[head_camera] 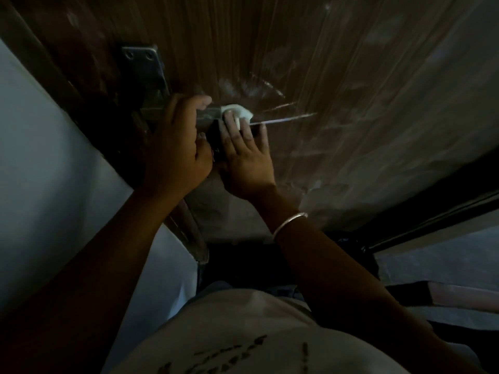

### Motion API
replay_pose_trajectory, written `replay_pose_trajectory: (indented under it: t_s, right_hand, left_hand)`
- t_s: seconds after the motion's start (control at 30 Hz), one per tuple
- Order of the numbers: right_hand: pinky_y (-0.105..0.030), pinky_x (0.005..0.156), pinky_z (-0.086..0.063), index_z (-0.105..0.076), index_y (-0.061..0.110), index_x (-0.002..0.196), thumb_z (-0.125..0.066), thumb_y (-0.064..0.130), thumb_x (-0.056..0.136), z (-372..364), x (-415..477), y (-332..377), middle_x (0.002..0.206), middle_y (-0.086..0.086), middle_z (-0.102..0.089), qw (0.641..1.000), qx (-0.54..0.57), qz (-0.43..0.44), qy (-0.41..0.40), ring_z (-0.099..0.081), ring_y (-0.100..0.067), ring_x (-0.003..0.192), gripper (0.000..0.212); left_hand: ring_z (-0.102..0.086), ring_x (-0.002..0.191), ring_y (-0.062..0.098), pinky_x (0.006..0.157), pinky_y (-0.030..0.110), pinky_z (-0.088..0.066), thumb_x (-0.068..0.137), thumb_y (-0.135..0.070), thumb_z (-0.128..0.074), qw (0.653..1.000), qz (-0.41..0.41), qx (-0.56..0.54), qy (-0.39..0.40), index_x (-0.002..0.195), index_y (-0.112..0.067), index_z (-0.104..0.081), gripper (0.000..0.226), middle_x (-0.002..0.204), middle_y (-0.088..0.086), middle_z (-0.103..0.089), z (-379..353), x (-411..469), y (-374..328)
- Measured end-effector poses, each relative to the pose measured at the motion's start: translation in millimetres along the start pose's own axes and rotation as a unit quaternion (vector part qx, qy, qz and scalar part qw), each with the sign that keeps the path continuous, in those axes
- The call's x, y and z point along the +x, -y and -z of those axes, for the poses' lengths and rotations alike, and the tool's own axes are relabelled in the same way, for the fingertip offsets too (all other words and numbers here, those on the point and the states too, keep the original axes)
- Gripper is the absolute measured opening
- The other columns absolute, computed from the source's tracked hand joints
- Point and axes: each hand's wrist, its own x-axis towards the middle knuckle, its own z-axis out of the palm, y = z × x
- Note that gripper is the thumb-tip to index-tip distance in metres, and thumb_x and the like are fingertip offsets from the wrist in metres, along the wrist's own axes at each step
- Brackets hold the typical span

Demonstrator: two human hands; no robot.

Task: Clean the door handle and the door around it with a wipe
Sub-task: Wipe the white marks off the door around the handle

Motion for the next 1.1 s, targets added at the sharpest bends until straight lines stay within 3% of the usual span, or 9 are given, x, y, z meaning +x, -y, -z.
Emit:
replay_pose_trajectory:
  t_s: [0.1, 0.17, 0.23, 0.47, 0.6, 0.67, 0.73, 0.9, 1.1]
  right_hand:
    - [-0.057, 0.108, 0.001, -0.014, 0.016, 0.148, -0.061, 0.041, 0.08, 3, -19, -31, 0.155, -0.01, -0.018, 0.995, -0.007, -0.097, -0.01, -0.016, -0.031, 0.141, 0.086]
    - [-0.058, 0.108, 0.001, -0.007, 0.011, 0.148, -0.061, 0.043, 0.08, 8, -29, -46, 0.155, -0.017, -0.012, 0.971, 0.052, -0.231, -0.036, -0.01, -0.034, 0.142, 0.092]
    - [-0.058, 0.11, -0.002, -0.007, 0.003, 0.146, -0.062, 0.045, 0.078, 10, -28, -46, 0.153, -0.025, -0.012, 0.952, 0.082, -0.289, -0.058, -0.01, -0.04, 0.14, 0.097]
    - [-0.052, 0.11, -0.003, -0.019, 0.016, 0.147, -0.067, 0.038, 0.073, -1, -37, -27, 0.154, -0.008, -0.022, 0.998, -0.034, -0.018, 0.047, -0.023, -0.03, 0.14, 0.091]
    - [-0.056, 0.11, -0.003, -0.015, 0.011, 0.147, -0.055, 0.047, 0.08, 13, -33, -57, 0.154, -0.016, -0.018, 0.981, -0.001, -0.192, -0.026, -0.016, -0.034, 0.141, 0.086]
    - [-0.054, 0.112, -0.006, -0.016, 0.003, 0.146, -0.056, 0.052, 0.078, 15, -26, -51, 0.152, -0.023, -0.017, 0.974, 0.016, -0.22, -0.052, -0.015, -0.04, 0.14, 0.092]
    - [-0.051, 0.112, -0.004, -0.016, 0.002, 0.145, -0.058, 0.052, 0.076, 11, -18, -31, 0.152, -0.024, -0.017, 0.982, 0.023, -0.185, -0.027, -0.015, -0.043, 0.139, 0.095]
    - [-0.054, 0.111, -0.005, -0.025, 0.014, 0.145, -0.065, 0.034, 0.075, -1, -19, -10, 0.154, -0.007, -0.023, 0.996, -0.052, 0.036, 0.063, -0.025, -0.03, 0.139, 0.084]
    - [-0.057, 0.109, -0.004, -0.018, 0.006, 0.146, -0.054, 0.056, 0.078, 16, -7, -38, 0.152, -0.021, -0.022, 0.982, -0.017, -0.177, -0.07, -0.018, -0.041, 0.138, 0.092]
  left_hand:
    - [-0.047, 0.116, 0.027, 0.095, 0.03, -0.039, 0.074, -0.001, -0.049, 1.0, 0.004, -0.009, -0.006, 0.124, -0.009, -0.044, 0.05, 0.125, 0.019, -0.048, 4, 0, 2]
    - [-0.047, 0.117, 0.023, 0.096, 0.025, -0.038, 0.074, 0.002, -0.049, 1.0, 0.01, -0.022, -0.007, 0.124, -0.008, -0.045, 0.051, 0.124, 0.018, -0.049, 5, 1, 4]
    - [-0.046, 0.117, 0.021, 0.095, 0.018, -0.035, 0.074, 0.004, -0.05, 0.999, 0.015, -0.032, -0.008, 0.124, -0.007, -0.045, 0.052, 0.124, 0.018, -0.049, 4, 1, 5]
    - [-0.043, 0.113, 0.012, 0.095, 0.01, -0.032, 0.072, 0.005, -0.049, 0.999, 0.008, -0.025, -0.022, 0.122, -0.006, -0.046, 0.051, 0.121, 0.018, -0.05, 2, 1, 1]
    - [-0.041, 0.113, 0.01, 0.093, 0.007, -0.033, 0.074, 0.007, -0.05, 0.999, 0.012, -0.028, -0.021, 0.122, -0.005, -0.046, 0.05, 0.122, 0.017, -0.05, 3, 0, 1]
    - [-0.039, 0.113, 0.006, 0.095, 0.005, -0.031, 0.073, 0.008, -0.05, 0.999, 0.008, -0.033, -0.022, 0.122, -0.004, -0.046, 0.05, 0.121, 0.017, -0.05, 3, 0, 1]
    - [-0.037, 0.112, 0.002, 0.097, 0.004, -0.029, 0.072, 0.009, -0.049, 0.999, -0.003, -0.034, -0.028, 0.12, -0.002, -0.047, 0.05, 0.119, 0.019, -0.052, 3, 0, 1]
    - [-0.042, 0.112, 0.008, 0.1, 0.012, -0.034, 0.073, 0.005, -0.049, 0.998, 0.01, -0.029, -0.06, 0.121, -0.004, -0.048, 0.049, 0.119, 0.015, -0.054, 7, 1, 5]
    - [-0.046, 0.11, 0.008, 0.095, 0.016, -0.038, 0.07, 0.004, -0.048, 0.995, 0.028, -0.036, -0.085, 0.119, -0.005, -0.049, 0.05, 0.116, 0.012, -0.055, 9, 2, 12]
